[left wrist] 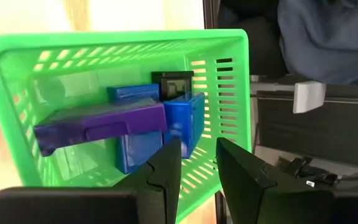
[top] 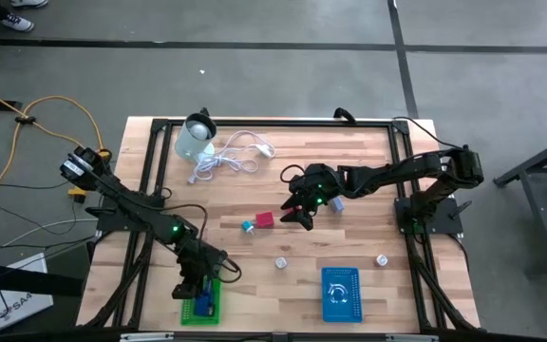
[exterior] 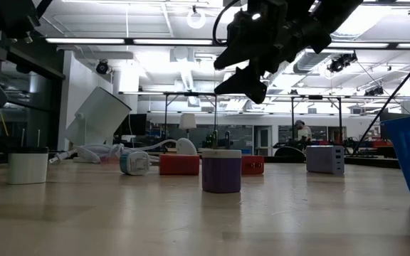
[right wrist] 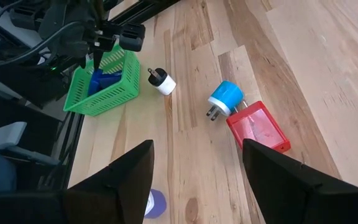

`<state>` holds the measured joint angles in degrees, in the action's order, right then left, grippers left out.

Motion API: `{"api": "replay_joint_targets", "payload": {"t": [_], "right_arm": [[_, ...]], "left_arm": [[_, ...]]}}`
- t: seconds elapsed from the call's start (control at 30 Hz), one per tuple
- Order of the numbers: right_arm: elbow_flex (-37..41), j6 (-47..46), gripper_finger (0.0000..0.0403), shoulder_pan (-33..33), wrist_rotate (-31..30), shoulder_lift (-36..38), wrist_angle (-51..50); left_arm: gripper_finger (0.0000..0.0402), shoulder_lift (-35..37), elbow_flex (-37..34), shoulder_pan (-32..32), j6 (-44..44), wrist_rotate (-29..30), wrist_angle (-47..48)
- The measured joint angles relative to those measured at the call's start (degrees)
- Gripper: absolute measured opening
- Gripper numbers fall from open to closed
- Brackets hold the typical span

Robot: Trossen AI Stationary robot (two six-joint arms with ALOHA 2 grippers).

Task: Pick & Place Office items
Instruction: Put the white charger adapter into the blue bin

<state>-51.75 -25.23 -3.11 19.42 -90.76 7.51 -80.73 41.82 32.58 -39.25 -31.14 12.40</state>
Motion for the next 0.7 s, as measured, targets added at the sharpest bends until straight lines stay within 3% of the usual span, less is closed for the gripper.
{"api": "replay_joint_targets", "payload": {"t": [0.7], "right_arm": [[-0.02,0.00,0.0231,0.00,0.00,0.00,0.00]], "left_arm": [[0.0098,0.00,0.00,-3.44,7.85,-3.06,-7.44]]}}
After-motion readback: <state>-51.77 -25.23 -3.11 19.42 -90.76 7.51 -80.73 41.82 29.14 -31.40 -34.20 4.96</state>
